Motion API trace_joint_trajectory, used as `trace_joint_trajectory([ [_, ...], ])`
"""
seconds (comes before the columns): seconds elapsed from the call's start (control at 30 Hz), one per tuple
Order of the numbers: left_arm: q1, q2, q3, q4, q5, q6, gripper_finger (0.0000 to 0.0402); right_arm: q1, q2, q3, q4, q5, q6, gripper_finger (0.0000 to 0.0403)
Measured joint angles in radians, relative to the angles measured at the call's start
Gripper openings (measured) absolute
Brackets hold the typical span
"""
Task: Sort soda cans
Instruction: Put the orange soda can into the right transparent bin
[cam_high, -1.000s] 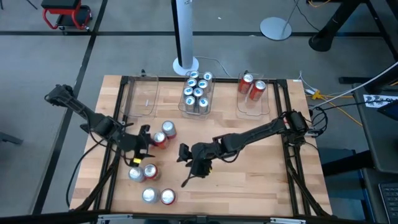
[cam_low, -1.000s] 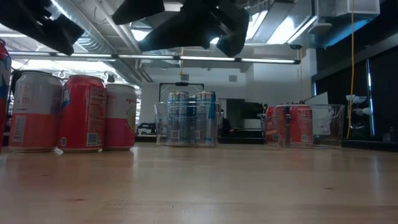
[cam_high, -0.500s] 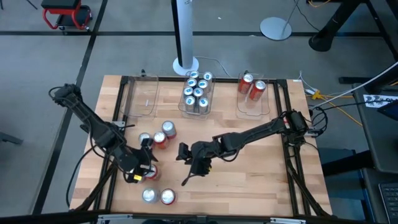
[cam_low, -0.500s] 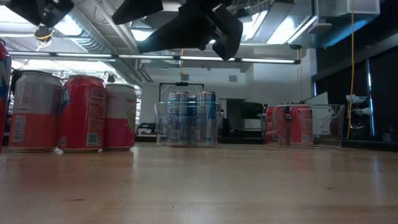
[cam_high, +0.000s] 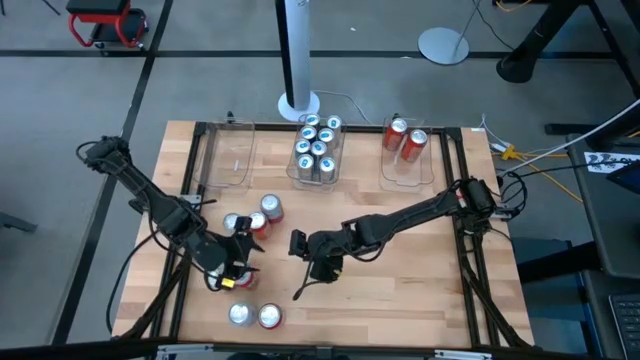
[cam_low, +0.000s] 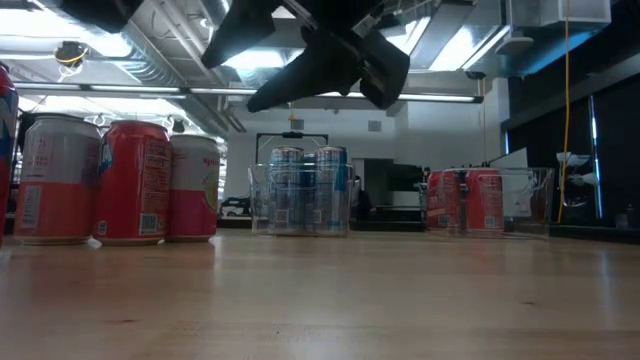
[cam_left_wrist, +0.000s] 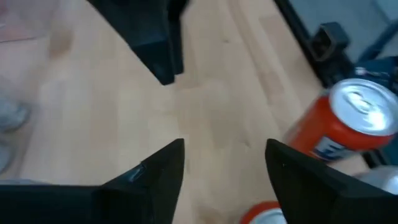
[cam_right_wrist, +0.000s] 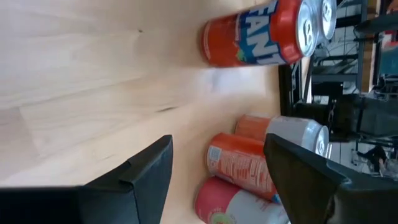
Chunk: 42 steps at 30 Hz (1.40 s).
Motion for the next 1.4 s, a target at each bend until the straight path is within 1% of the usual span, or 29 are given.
trace_joint_trajectory([
  [0.3,0.067,0.000,-0.001,-0.079,-0.130,-0.013,0.0333,0.000,0.000,0.000,-0.046,0.013,0.017,0.0253],
  [0.37,0.075,0.000,-0.001,-0.076,-0.156,-0.015,0.0354,0.000,0.000,0.000,-0.081,0.034,0.032,0.0253],
  [0.47,0.081,-0.002,-0.001,-0.077,-0.162,-0.009,0.0373,0.000,0.000,-0.030,-0.096,0.091,0.070,0.0253],
  [0.53,0.079,-0.002,-0.001,-0.081,-0.159,0.012,0.0379,0.000,0.000,-0.063,-0.102,0.110,0.096,0.0253],
  [0.6,0.072,-0.002,-0.002,-0.102,-0.145,-0.013,0.0380,-0.001,0.000,-0.100,-0.096,0.123,0.126,0.0253],
  [0.7,0.077,0.001,-0.004,-0.107,-0.147,-0.153,0.0378,-0.003,0.000,-0.159,-0.093,0.184,0.174,0.0253],
  [0.77,0.099,0.001,-0.004,-0.135,-0.157,-0.188,0.0376,-0.008,0.001,-0.184,-0.095,0.223,0.213,0.0253],
  [0.9,0.169,0.001,-0.003,-0.293,-0.156,-0.332,0.0375,-0.008,0.001,-0.218,-0.102,0.258,0.255,0.0253],
  [0.97,0.210,0.001,-0.003,-0.342,-0.139,-0.395,0.0375,-0.008,0.001,-0.219,-0.102,0.269,0.262,0.0253],
  [1.03,0.247,0.001,-0.003,-0.342,-0.109,-0.415,0.0375,-0.008,0.001,-0.219,-0.099,0.270,0.262,0.0253],
  [1.17,0.302,0.006,-0.003,-0.336,-0.086,-0.437,0.0375,-0.008,0.001,-0.220,-0.097,0.290,0.252,0.0253],
  [1.23,0.329,0.016,-0.003,-0.350,-0.039,-0.454,0.0375,-0.008,0.001,-0.220,-0.098,0.291,0.252,0.0253],
  [1.3,0.344,0.034,-0.003,-0.354,0.009,-0.458,0.0375,-0.008,0.001,-0.220,-0.098,0.291,0.252,0.0253],
  [1.4,0.354,0.071,-0.003,-0.350,0.022,-0.449,0.0375,-0.008,0.001,-0.220,-0.098,0.291,0.251,0.0253],
])
